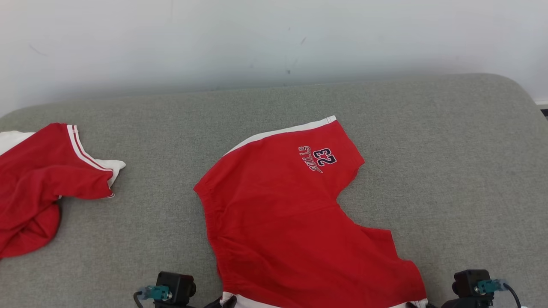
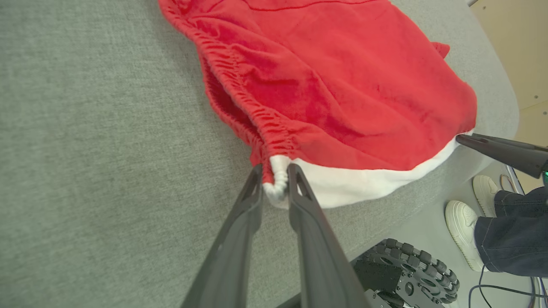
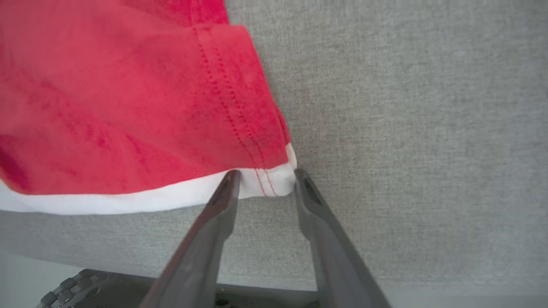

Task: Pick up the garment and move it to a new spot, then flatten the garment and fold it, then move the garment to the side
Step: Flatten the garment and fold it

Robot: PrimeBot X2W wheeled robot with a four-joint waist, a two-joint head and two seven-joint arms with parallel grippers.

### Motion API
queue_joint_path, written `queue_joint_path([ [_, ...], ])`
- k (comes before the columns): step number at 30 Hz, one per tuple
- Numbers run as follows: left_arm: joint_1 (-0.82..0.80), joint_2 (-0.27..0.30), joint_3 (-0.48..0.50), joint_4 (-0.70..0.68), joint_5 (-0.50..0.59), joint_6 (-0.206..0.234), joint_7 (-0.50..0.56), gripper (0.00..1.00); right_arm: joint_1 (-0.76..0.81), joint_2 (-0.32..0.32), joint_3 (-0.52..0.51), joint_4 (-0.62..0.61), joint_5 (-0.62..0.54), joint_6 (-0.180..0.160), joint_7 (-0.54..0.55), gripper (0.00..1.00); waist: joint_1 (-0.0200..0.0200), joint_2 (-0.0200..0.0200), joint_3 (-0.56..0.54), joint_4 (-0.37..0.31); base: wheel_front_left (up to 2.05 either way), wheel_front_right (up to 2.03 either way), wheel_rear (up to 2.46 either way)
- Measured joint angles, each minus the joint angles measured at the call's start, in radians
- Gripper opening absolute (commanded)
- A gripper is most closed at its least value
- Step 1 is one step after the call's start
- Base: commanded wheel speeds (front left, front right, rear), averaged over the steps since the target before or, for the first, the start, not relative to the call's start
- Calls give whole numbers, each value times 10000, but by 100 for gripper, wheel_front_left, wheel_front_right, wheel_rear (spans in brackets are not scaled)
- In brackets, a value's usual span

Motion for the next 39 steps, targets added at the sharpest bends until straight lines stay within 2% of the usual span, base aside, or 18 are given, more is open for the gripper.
queue_joint_path([
  [4,-30,2,4,0,-2,2,0,30,-91,21,-40,23,17,-77,107,28,0,0,51,14,0,0,0],
  [5,-32,4,4,-2,-2,2,2,30,-96,36,-42,23,21,-81,167,28,0,0,62,16,0,0,0],
  [6,-36,0,4,-6,-4,2,2,31,-102,38,-44,21,25,-84,192,0,0,0,73,18,0,0,0],
  [10,-148,2,8,-15,-8,12,12,29,-174,38,-44,-50,29,-84,270,0,0,0,111,27,0,0,0],
  [12,-145,8,27,-29,-29,13,13,25,-178,21,-52,-186,90,-84,322,0,0,0,119,32,0,0,0],
  [14,-138,69,92,-71,-73,33,35,15,-124,-38,-65,-403,188,-65,370,0,0,0,119,34,0,0,0],
  [16,-112,174,171,-134,-81,44,88,1,94,-174,-92,-644,226,21,458,0,0,0,109,34,0,0,0],
  [24,709,535,343,-533,-378,98,192,0,1111,-671,-510,-1822,476,90,704,0,0,0,-2,-85,0,0,0],
  [31,866,518,370,-955,-529,180,311,0,1558,-961,-754,-2765,512,15,805,0,0,0,-5,-132,0,0,0],
  [36,838,491,410,-1032,-543,234,370,0,1084,-1189,-909,-3367,512,69,882,0,0,0,62,-107,0,0,0],
  [39,320,320,276,-1014,-426,276,523,0,300,-1613,-1152,-3682,510,213,947,0,-1,0,174,-37,0,0,0],
])
